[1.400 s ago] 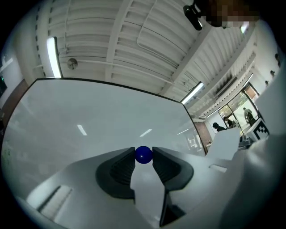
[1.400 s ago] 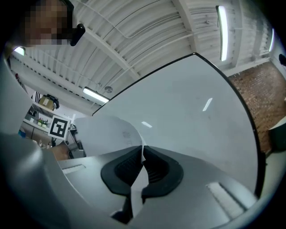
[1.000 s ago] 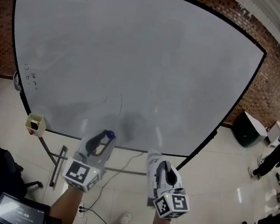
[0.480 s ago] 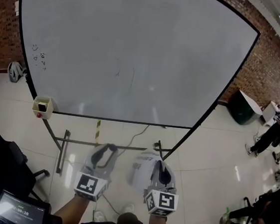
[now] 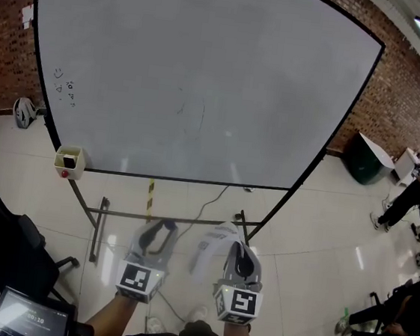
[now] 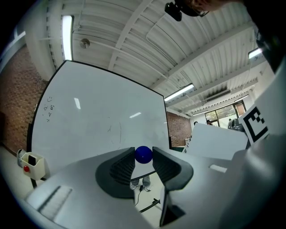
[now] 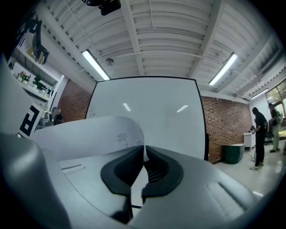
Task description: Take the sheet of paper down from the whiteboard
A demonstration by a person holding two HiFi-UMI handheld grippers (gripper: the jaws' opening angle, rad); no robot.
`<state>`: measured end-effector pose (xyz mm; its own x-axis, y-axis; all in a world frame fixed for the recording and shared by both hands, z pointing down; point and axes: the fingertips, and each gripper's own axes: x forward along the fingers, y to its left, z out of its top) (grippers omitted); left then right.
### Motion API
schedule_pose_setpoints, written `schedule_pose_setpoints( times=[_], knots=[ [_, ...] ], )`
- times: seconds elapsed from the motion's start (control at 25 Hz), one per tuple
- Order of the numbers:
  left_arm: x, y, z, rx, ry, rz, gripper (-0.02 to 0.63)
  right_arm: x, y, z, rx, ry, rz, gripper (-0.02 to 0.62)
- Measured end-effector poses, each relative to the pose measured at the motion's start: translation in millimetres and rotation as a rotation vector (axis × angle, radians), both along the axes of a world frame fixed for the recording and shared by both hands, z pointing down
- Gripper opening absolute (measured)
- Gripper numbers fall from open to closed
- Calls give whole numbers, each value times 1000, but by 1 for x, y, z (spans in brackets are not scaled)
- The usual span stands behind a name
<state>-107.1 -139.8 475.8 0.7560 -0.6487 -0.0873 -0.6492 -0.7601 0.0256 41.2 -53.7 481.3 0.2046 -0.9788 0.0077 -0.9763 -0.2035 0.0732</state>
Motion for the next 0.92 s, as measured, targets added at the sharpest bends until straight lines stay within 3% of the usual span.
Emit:
schedule_pose_setpoints(
  times=[0.92],
  knots=[
    [7, -3, -6, 18, 14, -5, 124, -2, -4, -5, -4, 71, -14, 14]
  ],
)
